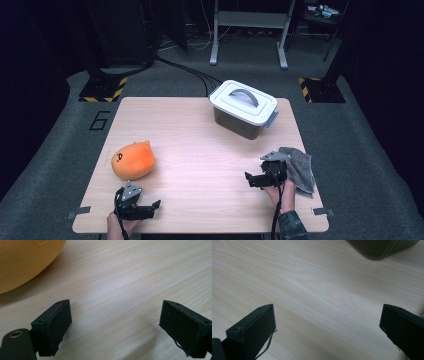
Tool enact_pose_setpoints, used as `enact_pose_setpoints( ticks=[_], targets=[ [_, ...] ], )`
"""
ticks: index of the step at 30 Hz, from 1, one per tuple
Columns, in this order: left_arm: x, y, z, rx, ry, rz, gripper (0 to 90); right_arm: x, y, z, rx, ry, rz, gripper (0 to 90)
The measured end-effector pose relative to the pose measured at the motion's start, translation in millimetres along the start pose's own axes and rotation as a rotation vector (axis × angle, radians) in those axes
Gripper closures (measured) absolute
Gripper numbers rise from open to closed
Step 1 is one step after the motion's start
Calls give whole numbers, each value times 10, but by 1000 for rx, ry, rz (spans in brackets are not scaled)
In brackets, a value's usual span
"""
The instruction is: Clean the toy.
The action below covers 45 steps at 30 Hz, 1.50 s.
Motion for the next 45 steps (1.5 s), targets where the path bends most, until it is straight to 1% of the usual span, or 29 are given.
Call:
enact_pose_setpoints(
  ticks=[1,2,4,6,7,9,11,13,14,15,19,23,24,25,27,28,30,31,32,33,34,35,36,37,39,41,43,44,45],
  targets=[
    [-5,-11,-5,-2,-7,3,101,-35,9,-10,-7,2,-3,0],
    [-6,-17,-9,-4,-11,5,102,-88,22,-43,-2,13,-1,0],
    [-12,-38,-5,-26,-36,10,102,-167,42,-85,4,18,-3,0],
    [-15,-51,-6,-32,-55,19,102,-275,67,-138,4,17,-10,0],
    [-14,-49,-7,-27,-55,23,102,-318,83,-174,14,21,-13,0],
    [-14,-51,-8,-29,-54,23,102,-394,96,-225,15,25,-16,0],
    [-15,-52,-8,-29,-54,22,102,-472,109,-287,22,16,-20,0],
    [-15,-52,-8,-29,-54,22,103,-562,118,-346,20,-8,-33,0],
    [-15,-52,-8,-29,-54,22,102,-593,120,-381,22,-4,-33,0],
    [-14,-51,-8,-29,-54,23,103,-617,120,-400,29,-10,-34,0],
    [-16,-54,-8,-30,-54,20,103,-754,102,-496,44,0,-35,2],
    [-18,-55,-6,-33,-54,18,103,-909,94,-535,49,11,-50,19],
    [-18,-55,-6,-33,-54,18,104,-952,91,-542,47,12,-53,29],
    [-18,-55,-7,-33,-54,18,103,-1049,80,-566,42,18,-59,39],
    [-17,-55,-6,-33,-54,18,103,-1127,72,-577,39,26,-67,77],
    [-17,-55,-7,-33,-54,18,103,-1127,72,-577,39,26,-67,77],
    [-17,-54,-7,-33,-54,18,104,-1206,48,-585,41,43,-67,109],
    [-18,-55,-7,-33,-54,18,104,-1248,31,-581,40,41,-71,140],
    [-17,-54,-7,-33,-53,18,104,-1285,5,-589,39,53,-65,142],
    [-18,-55,-6,-33,-54,18,104,-1319,-22,-589,43,47,-63,156],
    [-18,-55,-7,-33,-54,18,104,-1352,-50,-593,41,57,-63,187],
    [-17,-54,-6,-33,-54,18,104,-1379,-74,-588,45,42,-60,191],
    [-18,-55,-7,-33,-54,18,104,-1407,-99,-607,50,59,-62,191],
    [-18,-55,-6,-33,-54,18,104,-1423,-128,-602,49,44,-46,198],
    [-17,-55,-7,-33,-53,18,104,-1464,-170,-621,52,48,-47,230],
    [-17,-54,-7,-32,-53,18,104,-1526,-241,-670,49,39,-36,287],
    [-17,-54,-7,-32,-53,19,104,-1537,-252,-674,51,30,-33,313],
    [-17,-54,-7,-32,-53,18,104,-1557,-282,-680,40,35,-27,342],
    [-17,-54,-7,-33,-53,19,104,-1561,-298,-676,37,36,-16,345]
  ],
)
Point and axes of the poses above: each handheld gripper's, and its own axes: y roughly backward along the jaws, x roughly out of its underside, z roughly to its left, the point moved 10 cm from there along -y, roughly forward along the jaws, and after that the axes turned 2 degrees about y, right-handed, at the moved point
